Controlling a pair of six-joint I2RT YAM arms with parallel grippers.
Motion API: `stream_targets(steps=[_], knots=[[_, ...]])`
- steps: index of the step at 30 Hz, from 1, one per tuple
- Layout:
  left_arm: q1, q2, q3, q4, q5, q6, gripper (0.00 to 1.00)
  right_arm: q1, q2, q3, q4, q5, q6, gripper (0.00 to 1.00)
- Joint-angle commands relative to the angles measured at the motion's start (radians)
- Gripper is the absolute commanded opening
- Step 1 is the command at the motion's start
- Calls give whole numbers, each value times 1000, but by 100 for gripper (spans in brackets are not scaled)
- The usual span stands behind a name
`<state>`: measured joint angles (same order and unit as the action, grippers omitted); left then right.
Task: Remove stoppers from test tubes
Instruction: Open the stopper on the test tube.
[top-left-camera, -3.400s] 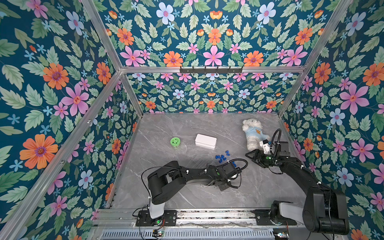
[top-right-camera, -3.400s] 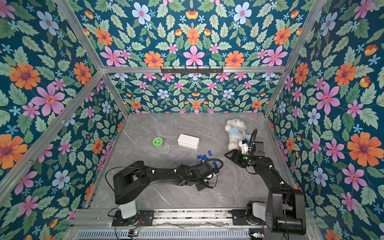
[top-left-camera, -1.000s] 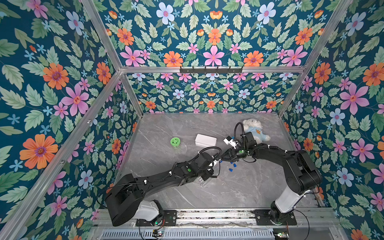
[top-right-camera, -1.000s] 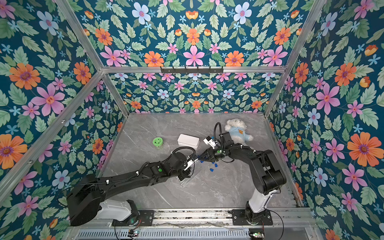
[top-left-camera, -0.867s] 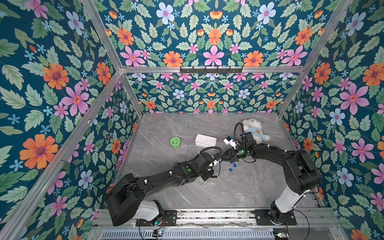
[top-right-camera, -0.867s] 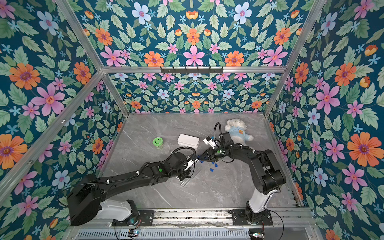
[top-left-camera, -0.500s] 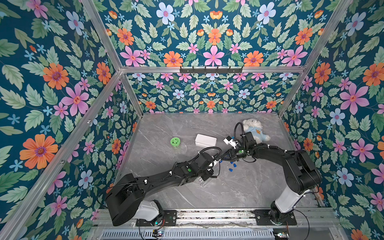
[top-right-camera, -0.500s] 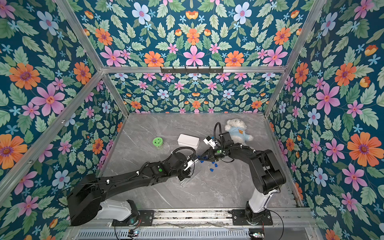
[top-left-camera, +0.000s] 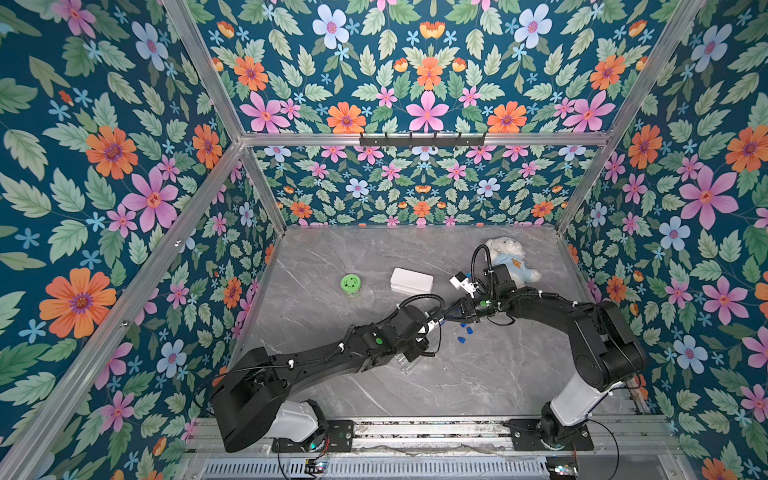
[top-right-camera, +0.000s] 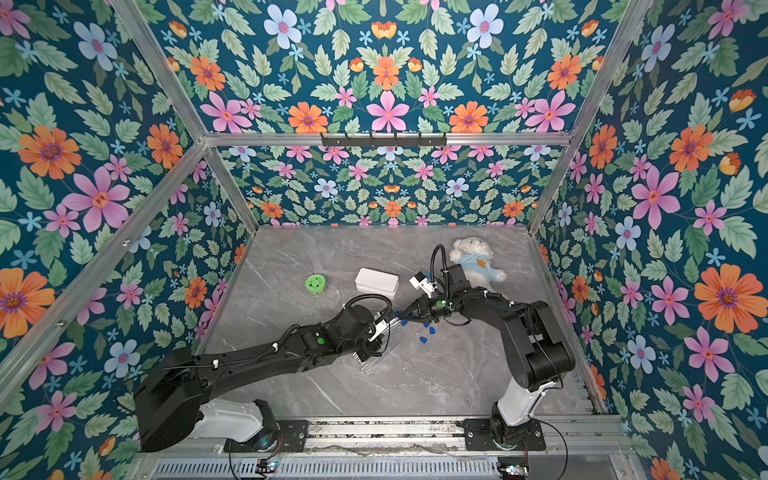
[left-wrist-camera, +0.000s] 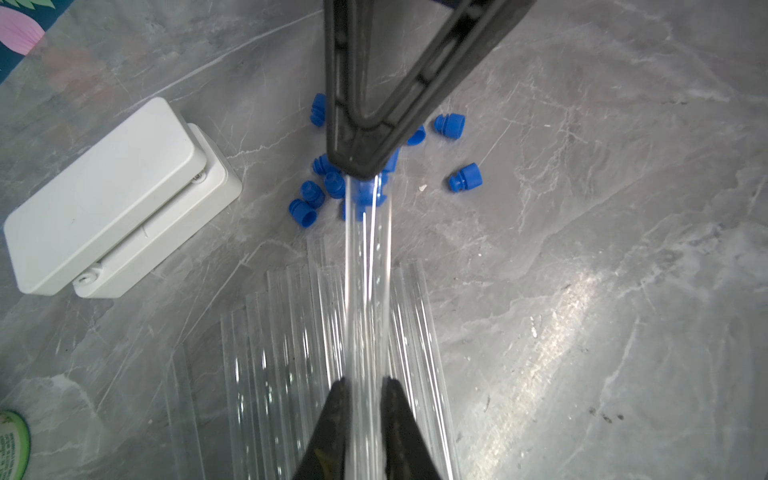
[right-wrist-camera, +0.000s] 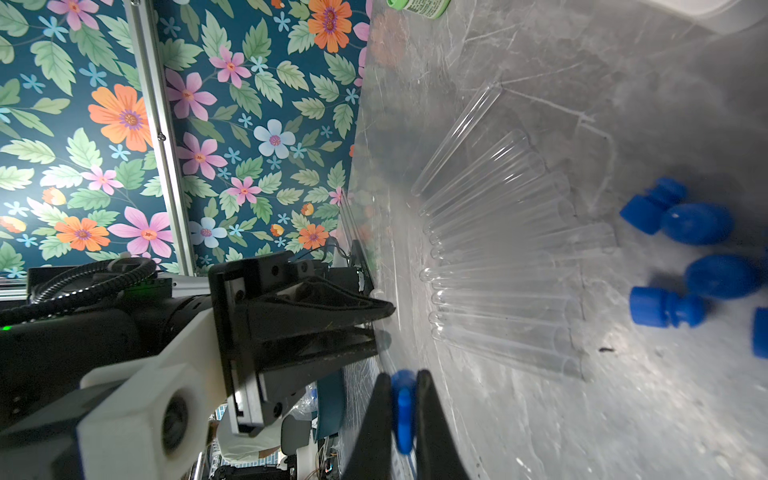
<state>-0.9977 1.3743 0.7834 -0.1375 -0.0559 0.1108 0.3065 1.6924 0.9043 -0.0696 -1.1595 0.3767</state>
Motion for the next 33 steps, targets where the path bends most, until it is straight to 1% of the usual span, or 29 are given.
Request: stream_targets(steps=[1,9,13,20,22,25,29,33], knots=[[1,-5,-3,-24,-26,2,0,-13,-11,-4,51,-19,19,0],[1,1,-3,-33,-41,3,0,-32,-25,-22,102,-41,57,0],[-1,8,1,-38,-45,2,0,-46,-25,-43,170,-64,105,0],[-6,6,3,-45,-54,2,0,-59,-25,-60,230,-79,150,0],[-6,2,4,-48,-52,0,0,-61,-24,-57,207,-65,135,0],[-10,0,5,-56,-51,-4,0,-73,-24,-37,95,0,65,0],[-25,-2,1,-59,-43,-23,0,-81,-25,22,-172,227,-92,0],[-54,13,6,-57,-41,-43,0,-81,-24,41,-257,345,-133,0]])
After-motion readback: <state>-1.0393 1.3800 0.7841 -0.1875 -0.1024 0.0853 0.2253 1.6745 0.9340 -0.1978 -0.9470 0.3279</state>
